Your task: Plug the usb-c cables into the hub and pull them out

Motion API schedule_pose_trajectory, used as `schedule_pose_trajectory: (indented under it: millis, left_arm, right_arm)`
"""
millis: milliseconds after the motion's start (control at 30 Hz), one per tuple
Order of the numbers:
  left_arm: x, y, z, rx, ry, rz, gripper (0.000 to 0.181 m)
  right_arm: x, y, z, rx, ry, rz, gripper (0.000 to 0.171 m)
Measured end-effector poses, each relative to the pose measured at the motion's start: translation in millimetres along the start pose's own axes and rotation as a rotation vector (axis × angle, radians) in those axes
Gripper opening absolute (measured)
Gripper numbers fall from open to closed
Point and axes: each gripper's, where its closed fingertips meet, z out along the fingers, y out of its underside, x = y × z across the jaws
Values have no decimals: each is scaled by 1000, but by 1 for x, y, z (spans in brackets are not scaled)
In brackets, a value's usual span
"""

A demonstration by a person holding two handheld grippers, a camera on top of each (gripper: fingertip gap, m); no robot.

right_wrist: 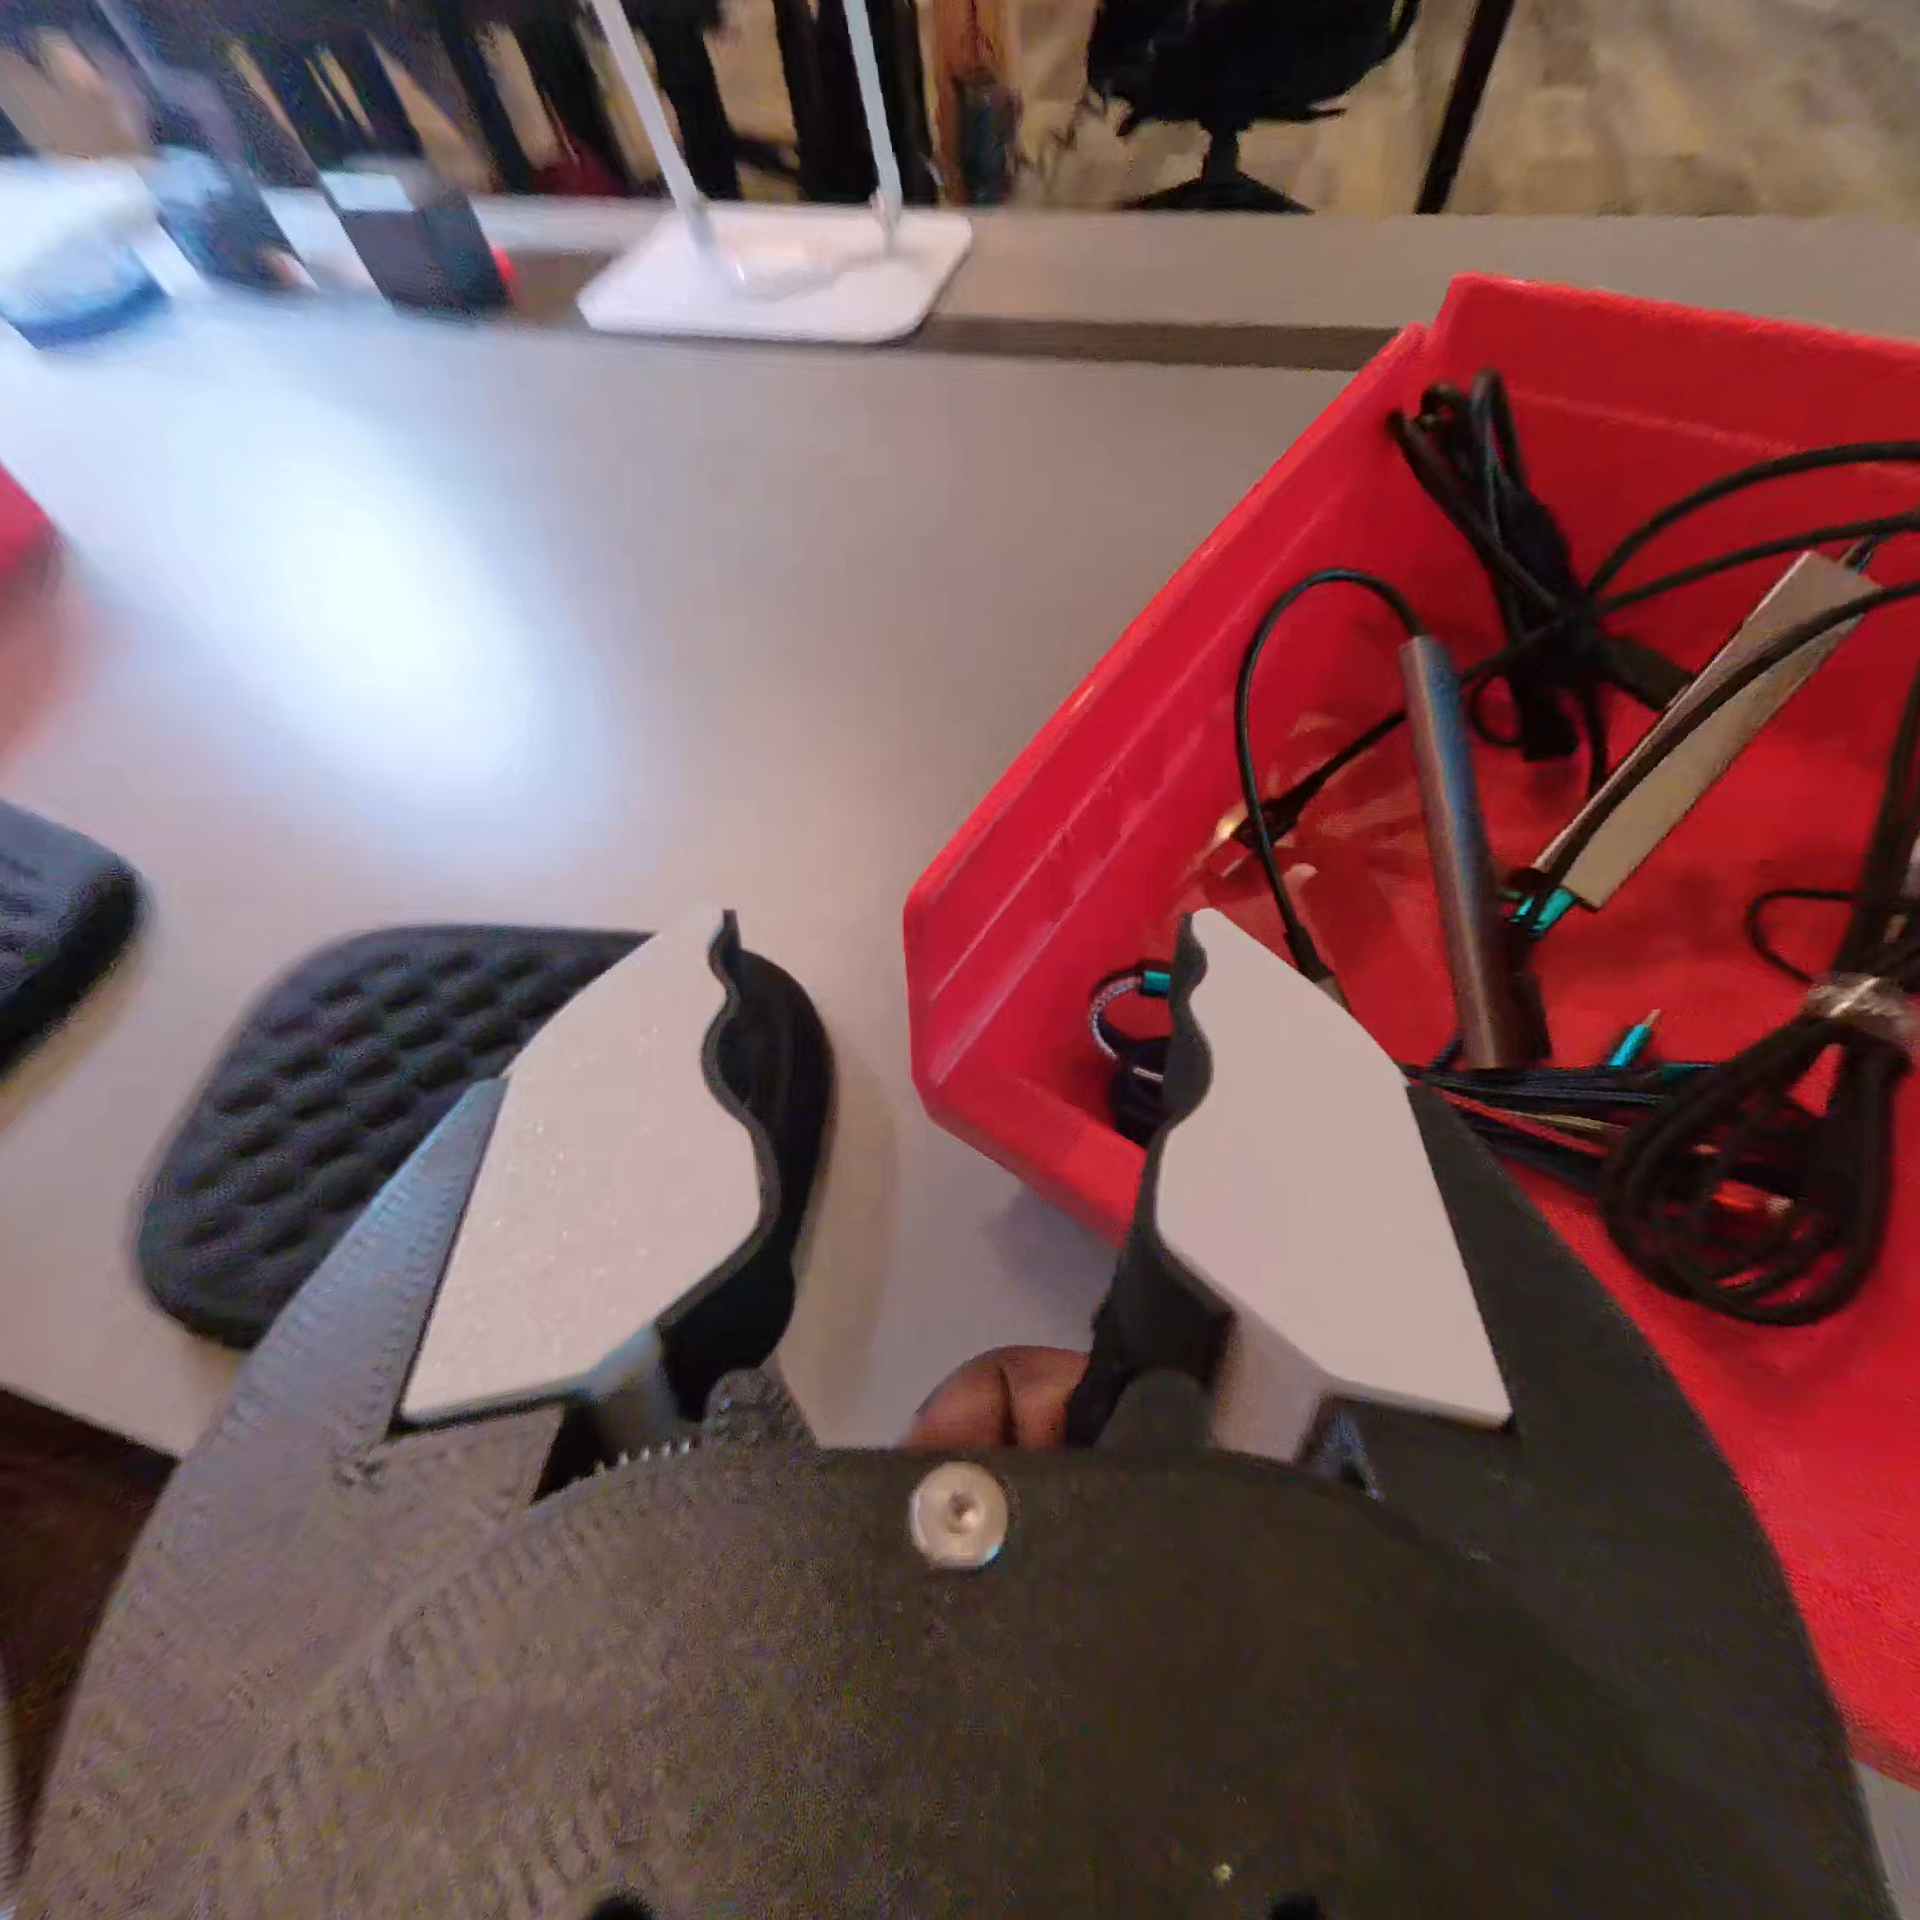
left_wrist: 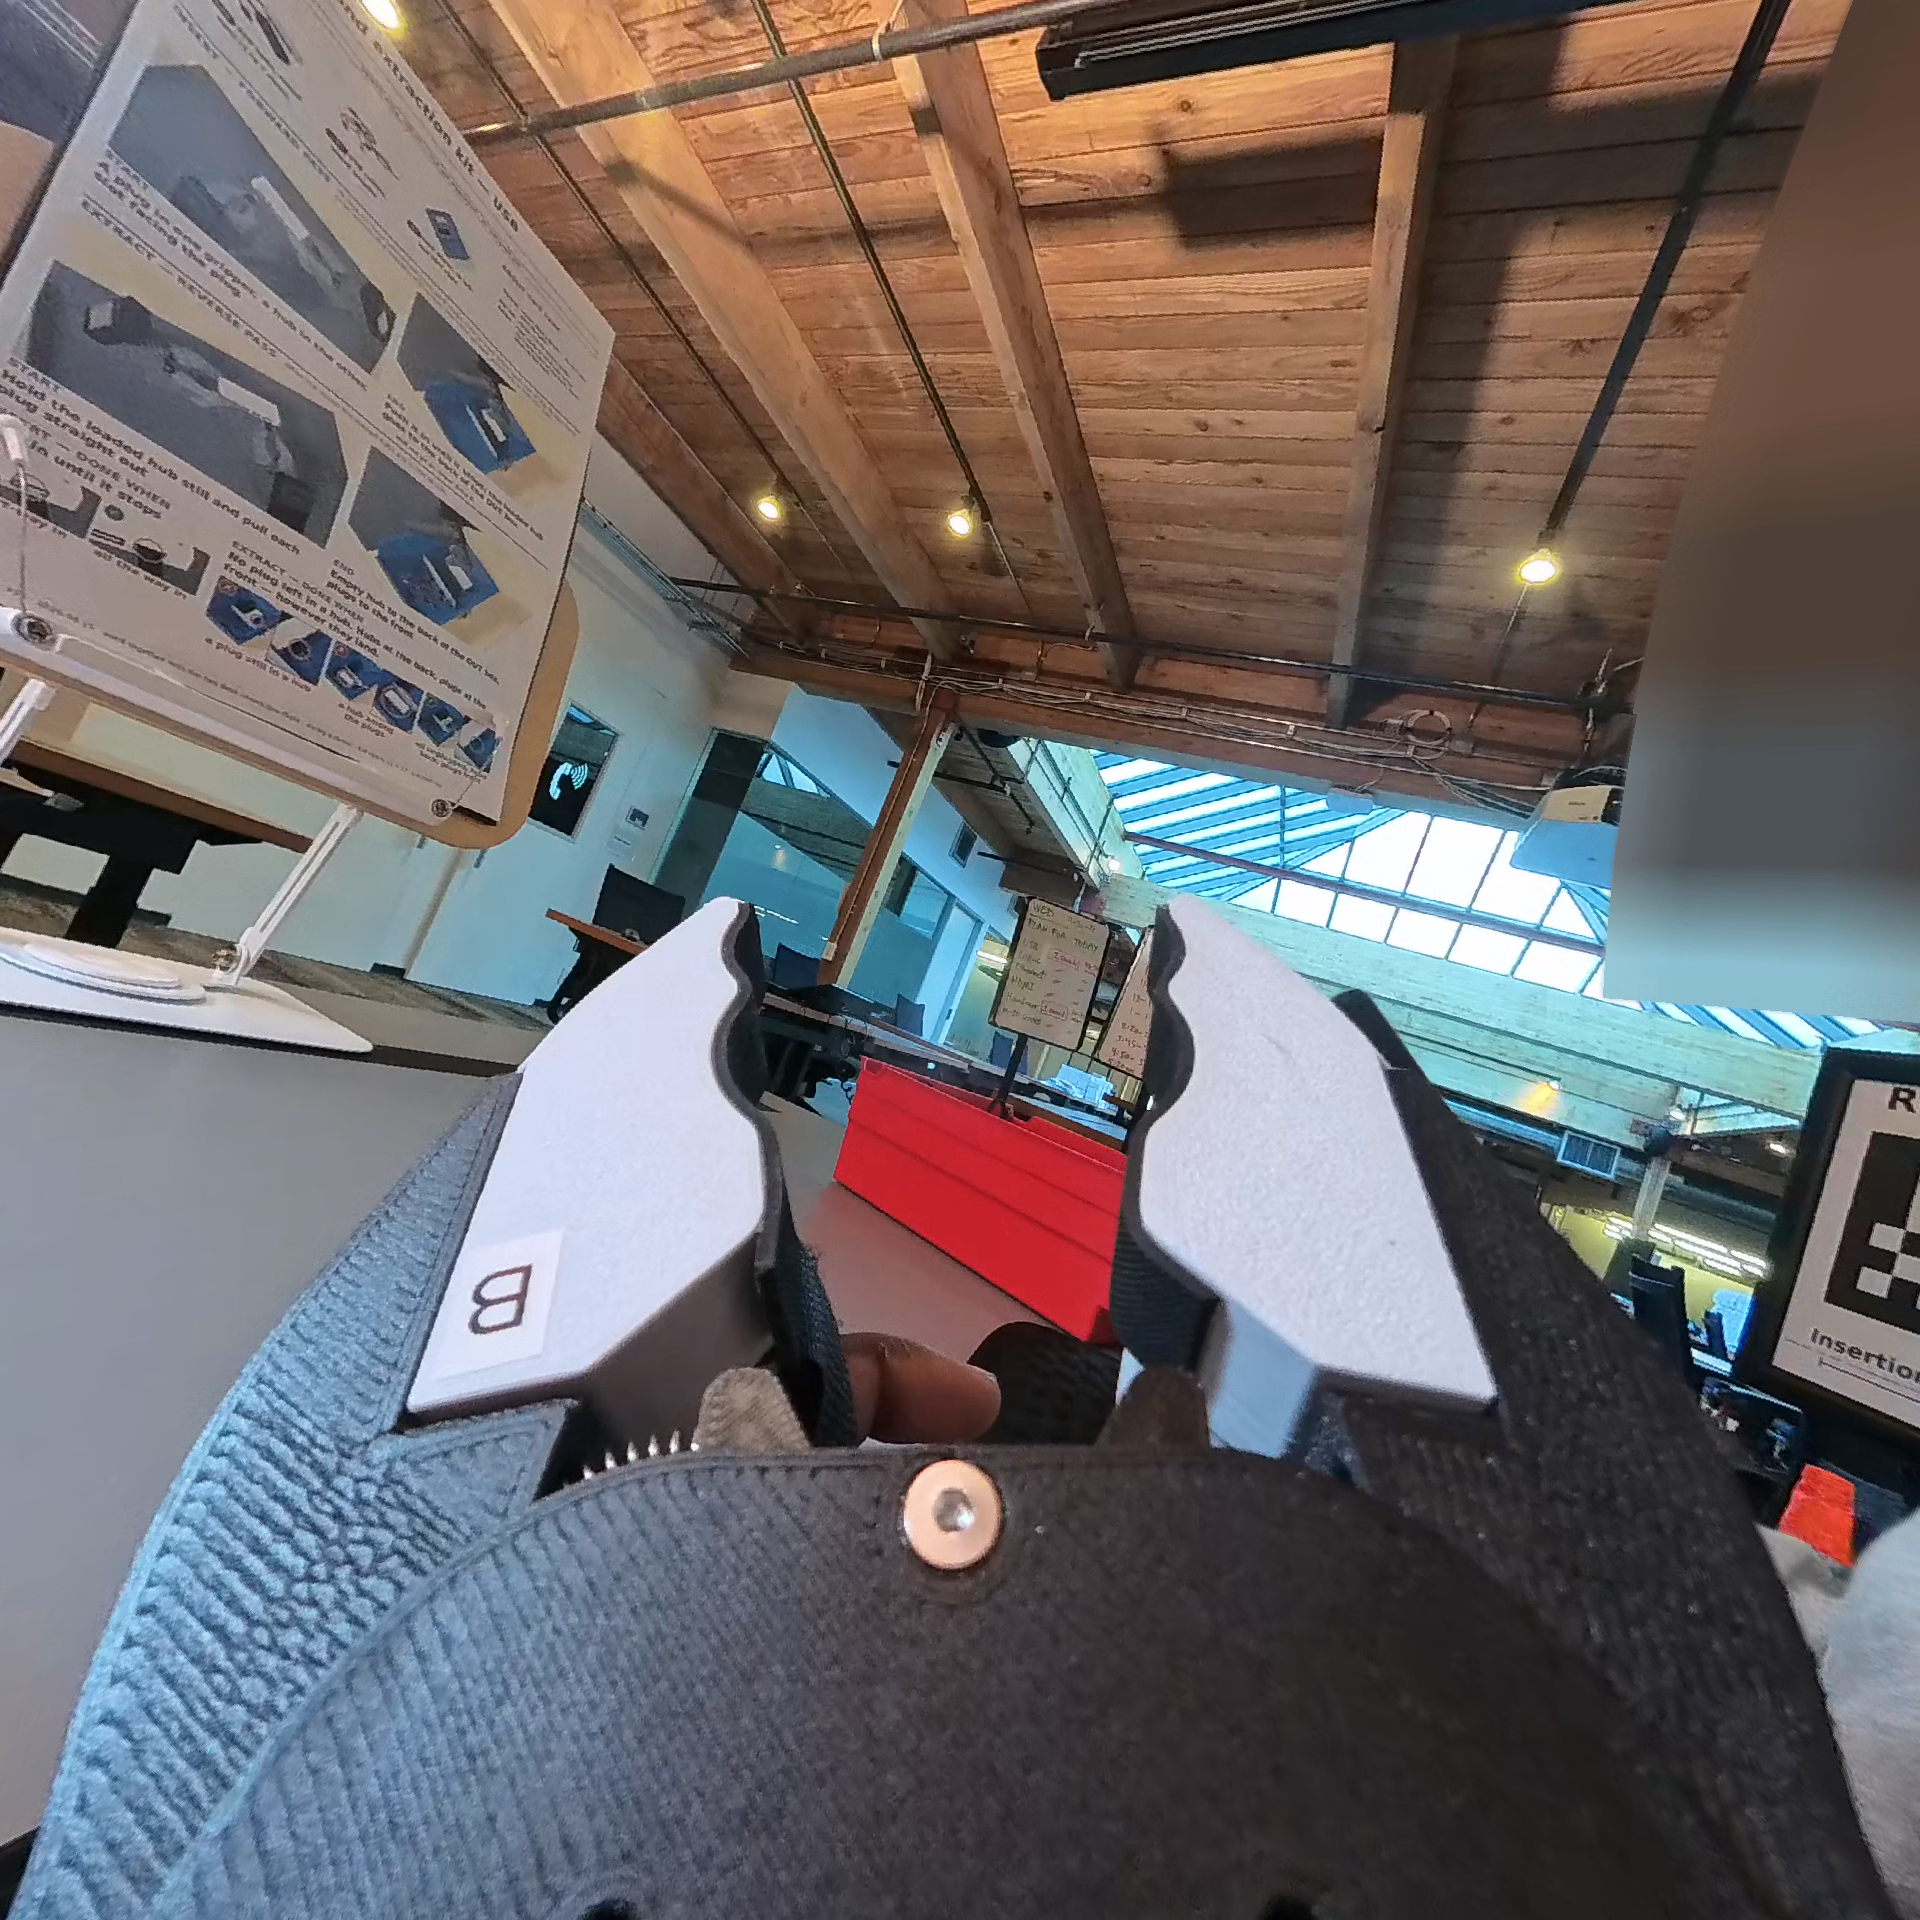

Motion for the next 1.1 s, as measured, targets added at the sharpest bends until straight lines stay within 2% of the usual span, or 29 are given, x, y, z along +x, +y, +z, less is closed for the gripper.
schedule_pose_trajectory:
  millis: [33, 67, 100, 133, 167, 400, 667, 867, 1100]
  left_arm:
    - [0, 0, 0, 0, 0, 2, 72]
    - [0, 0, 0, 0, 1, 4, 72]
    - [1, 0, 0, 0, 0, 6, 72]
    - [1, 0, 0, 1, 0, 9, 72]
    - [1, 0, 0, 2, 0, 11, 72]
    - [2, -1, 0, 4, 6, 8, 71]
    - [2, -1, 0, 5, 9, 7, 71]
    - [3, -1, -1, 6, 13, 7, 71]
    - [18, -7, -4, 37, 76, 63, 71]
  right_arm:
    - [0, 5, 8, -41, 50, -59, 75]
    - [0, 9, 17, -84, 89, -100, 65]
    - [-3, 12, 26, -117, 98, -120, 39]
    - [-1, 12, 34, -128, 140, -133, 21]
    - [-1, 9, 40, -120, 155, -169, 19]
    - [-14, -9, 81, -236, 207, -348, 21]
    - [-53, -33, 136, -208, 130, -349, 22]
    - [-111, -45, 169, -142, 75, -300, 19]
    - [-217, -51, 197, -58, -10, -360, 18]
